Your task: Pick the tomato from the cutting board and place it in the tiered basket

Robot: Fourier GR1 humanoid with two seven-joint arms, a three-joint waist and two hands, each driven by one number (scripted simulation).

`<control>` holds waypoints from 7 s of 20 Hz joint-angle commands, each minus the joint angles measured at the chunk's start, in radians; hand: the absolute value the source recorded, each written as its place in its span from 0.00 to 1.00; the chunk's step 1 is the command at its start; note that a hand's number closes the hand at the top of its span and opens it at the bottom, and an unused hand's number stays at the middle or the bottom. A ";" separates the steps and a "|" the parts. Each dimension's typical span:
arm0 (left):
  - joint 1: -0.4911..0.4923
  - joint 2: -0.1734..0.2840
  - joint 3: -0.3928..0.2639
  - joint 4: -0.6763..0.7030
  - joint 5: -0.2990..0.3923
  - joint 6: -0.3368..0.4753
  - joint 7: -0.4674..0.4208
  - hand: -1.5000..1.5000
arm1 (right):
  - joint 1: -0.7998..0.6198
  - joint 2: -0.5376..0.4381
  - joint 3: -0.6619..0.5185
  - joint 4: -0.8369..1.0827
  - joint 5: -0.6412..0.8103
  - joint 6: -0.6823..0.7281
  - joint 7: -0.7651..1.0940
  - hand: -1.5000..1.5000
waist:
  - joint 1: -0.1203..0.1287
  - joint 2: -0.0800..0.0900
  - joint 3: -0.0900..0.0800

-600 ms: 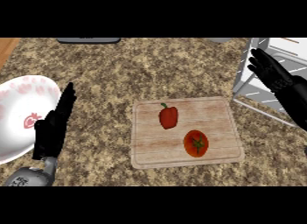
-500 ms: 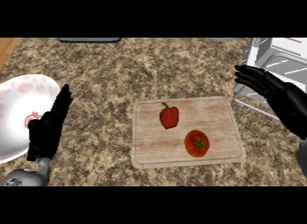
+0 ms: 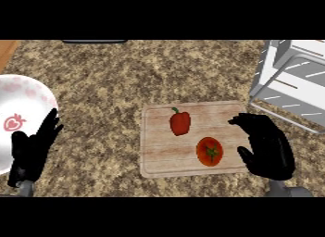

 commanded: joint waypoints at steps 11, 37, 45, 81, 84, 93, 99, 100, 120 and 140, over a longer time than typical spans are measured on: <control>0.074 0.069 0.086 0.110 0.081 -0.167 -0.082 0.50 | 0.041 -0.311 0.160 0.017 0.645 -0.151 0.075 0.00 | -0.003 -0.015 -0.013; 0.064 -0.017 0.194 0.093 -0.025 -0.244 -0.062 0.50 | -0.198 -0.275 0.060 -0.044 0.676 0.221 0.659 0.00 | -0.003 -0.014 -0.011; 0.035 -0.079 0.213 0.069 -0.082 -0.238 -0.001 0.50 | -0.152 -0.205 0.038 0.044 0.753 0.277 0.513 0.00 | -0.004 -0.014 -0.011; 0.024 -0.210 0.334 0.069 -0.233 -0.313 -0.022 0.50 | -0.223 0.081 0.035 0.297 1.053 0.190 0.356 0.00 | -0.004 -0.014 -0.011; 0.047 -0.117 0.402 0.049 -0.144 -0.423 0.023 0.50 | -0.148 0.088 0.134 0.247 1.137 0.121 0.238 1.00 | -0.001 -0.015 -0.010; 0.004 -0.163 0.391 0.144 -0.208 -0.394 -0.047 0.50 | -0.135 0.126 0.026 0.193 1.075 0.047 0.217 1.00 | -0.007 -0.014 -0.011; 0.023 -0.194 0.382 0.116 -0.224 -0.361 -0.042 0.50 | -0.128 0.158 0.014 0.019 1.127 -0.038 0.481 1.00 | -0.008 -0.017 -0.012; 0.006 -0.192 0.370 0.096 -0.224 -0.365 0.000 0.50 | -0.179 0.158 0.032 0.072 1.197 -0.144 0.559 1.00 | 0.003 -0.017 -0.012; -0.023 -0.162 0.378 0.116 -0.207 -0.407 0.008 0.50 | -0.941 0.161 0.213 0.172 1.901 -0.285 1.718 1.00 | 0.031 -0.016 -0.012; -0.035 -0.170 0.395 0.135 -0.219 -0.392 -0.018 0.50 | -1.056 -0.067 -0.246 0.591 1.840 -0.661 1.157 1.00 | 0.009 -0.006 -0.011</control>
